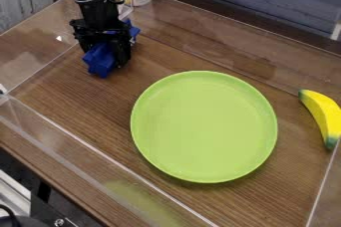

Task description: Remove the blue object from inside the green plate and put it on the table

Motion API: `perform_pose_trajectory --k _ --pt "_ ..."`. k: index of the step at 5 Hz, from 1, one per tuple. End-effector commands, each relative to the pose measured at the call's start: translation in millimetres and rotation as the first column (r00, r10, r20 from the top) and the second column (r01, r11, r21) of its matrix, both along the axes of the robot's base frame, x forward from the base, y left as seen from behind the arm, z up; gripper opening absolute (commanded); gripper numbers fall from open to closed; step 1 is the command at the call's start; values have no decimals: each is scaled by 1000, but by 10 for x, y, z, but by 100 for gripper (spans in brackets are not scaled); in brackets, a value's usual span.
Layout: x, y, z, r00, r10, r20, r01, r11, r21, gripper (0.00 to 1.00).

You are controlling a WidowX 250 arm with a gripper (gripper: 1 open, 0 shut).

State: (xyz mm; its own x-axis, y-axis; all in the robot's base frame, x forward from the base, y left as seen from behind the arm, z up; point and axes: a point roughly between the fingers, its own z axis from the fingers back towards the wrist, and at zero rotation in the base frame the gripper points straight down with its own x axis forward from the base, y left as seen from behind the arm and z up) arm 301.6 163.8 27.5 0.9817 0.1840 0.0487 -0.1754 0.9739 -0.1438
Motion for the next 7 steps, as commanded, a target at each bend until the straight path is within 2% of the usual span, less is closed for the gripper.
perform_pose_trajectory --k 1,7 --pt "87 16 145 999 -4 42 3 1000 23 0" --pt "104 -59 120 1000 3 27 -3 1000 13 0"
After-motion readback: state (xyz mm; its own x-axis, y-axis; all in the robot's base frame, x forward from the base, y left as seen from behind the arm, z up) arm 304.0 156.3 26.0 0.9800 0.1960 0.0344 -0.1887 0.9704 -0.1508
